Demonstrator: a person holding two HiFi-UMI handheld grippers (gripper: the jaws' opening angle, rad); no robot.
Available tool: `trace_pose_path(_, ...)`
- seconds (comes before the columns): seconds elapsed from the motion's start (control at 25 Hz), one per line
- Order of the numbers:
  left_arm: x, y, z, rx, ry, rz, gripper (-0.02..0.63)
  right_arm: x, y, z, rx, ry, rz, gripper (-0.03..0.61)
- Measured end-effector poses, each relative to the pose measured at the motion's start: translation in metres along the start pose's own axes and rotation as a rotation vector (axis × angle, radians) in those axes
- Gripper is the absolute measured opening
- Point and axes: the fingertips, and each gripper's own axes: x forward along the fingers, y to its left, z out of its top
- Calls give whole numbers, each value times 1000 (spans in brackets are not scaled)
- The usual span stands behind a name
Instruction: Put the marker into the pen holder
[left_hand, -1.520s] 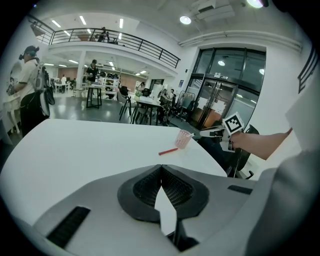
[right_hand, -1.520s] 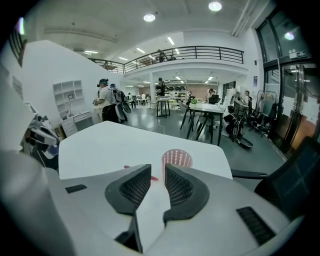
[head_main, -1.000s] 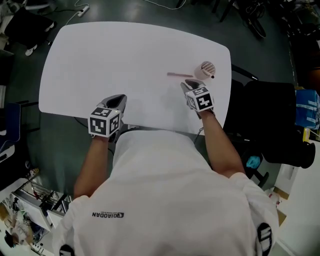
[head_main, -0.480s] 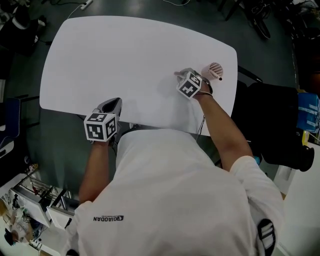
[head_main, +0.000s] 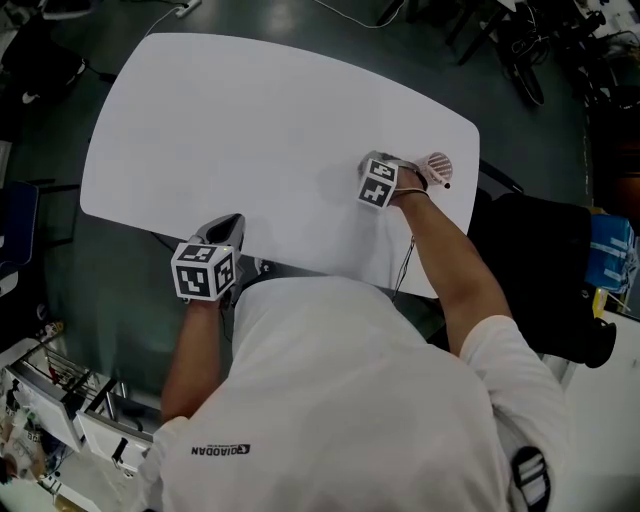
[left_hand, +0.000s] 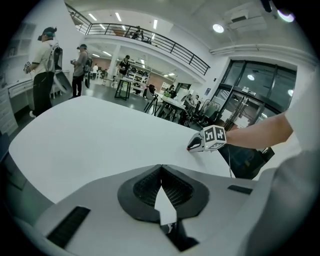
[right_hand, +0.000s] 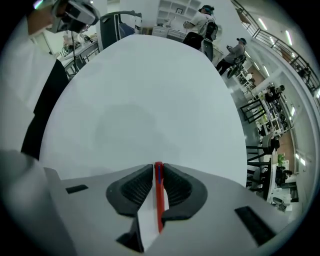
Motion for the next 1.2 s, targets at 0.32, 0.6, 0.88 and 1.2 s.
trace_pose_path(0.32,2,-7,3,24,8,-12,26,-7,0,3,59,-29,-28,64)
trace_pose_path(0.6,14,-22,15,87,28,-43,26,-71,-12,33,300,-297,-117,64)
trace_pose_path(0.88,34,-64,27,172,42,-105,26,-148,-14,27,596,-593,-151,64)
trace_pose_path(1.2,41,-97,42,240,42,-128,26,-240,-53,-46,1063,-974,-255,64)
